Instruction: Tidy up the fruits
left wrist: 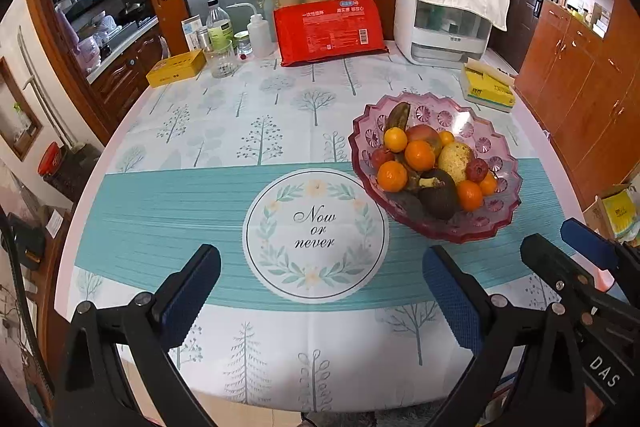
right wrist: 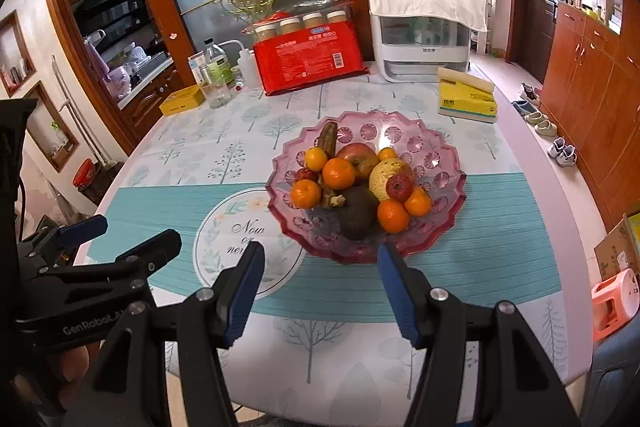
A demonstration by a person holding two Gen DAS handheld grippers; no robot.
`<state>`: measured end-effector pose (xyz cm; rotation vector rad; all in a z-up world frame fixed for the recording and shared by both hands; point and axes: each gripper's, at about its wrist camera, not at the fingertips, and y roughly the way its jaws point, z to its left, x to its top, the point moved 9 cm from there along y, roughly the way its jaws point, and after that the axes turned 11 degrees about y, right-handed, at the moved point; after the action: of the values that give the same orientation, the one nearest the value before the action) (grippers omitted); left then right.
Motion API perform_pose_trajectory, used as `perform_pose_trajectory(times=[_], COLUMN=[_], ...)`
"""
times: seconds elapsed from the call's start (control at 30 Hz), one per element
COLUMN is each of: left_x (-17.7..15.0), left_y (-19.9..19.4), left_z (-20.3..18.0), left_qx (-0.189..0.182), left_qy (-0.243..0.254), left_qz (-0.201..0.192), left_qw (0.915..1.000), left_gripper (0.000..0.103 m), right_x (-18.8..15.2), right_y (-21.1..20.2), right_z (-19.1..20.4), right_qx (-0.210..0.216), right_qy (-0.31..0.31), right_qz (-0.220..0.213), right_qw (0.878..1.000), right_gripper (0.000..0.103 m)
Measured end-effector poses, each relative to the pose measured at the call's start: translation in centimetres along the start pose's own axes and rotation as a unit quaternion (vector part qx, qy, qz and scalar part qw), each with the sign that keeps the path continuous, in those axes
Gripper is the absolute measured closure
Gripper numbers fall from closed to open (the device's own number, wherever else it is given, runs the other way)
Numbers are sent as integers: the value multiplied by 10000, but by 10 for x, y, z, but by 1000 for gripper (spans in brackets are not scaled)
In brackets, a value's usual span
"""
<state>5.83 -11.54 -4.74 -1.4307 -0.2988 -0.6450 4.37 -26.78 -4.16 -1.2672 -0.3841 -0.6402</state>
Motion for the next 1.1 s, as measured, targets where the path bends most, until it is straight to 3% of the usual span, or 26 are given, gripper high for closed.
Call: perform_pose_trajectory(times=[1.1], left_x=[-16], left_y=[-7], left_z=[12], left_qx=[-31], left_qy=[29], left_qz=[93], left_qw=[9999], left_gripper=[3], right_x=[-11], right_y=[-10], right_z=[20], right_qx=[-67], right_qy=[-44], right_qz=[-38], right_qw=[10000], right_gripper=[43])
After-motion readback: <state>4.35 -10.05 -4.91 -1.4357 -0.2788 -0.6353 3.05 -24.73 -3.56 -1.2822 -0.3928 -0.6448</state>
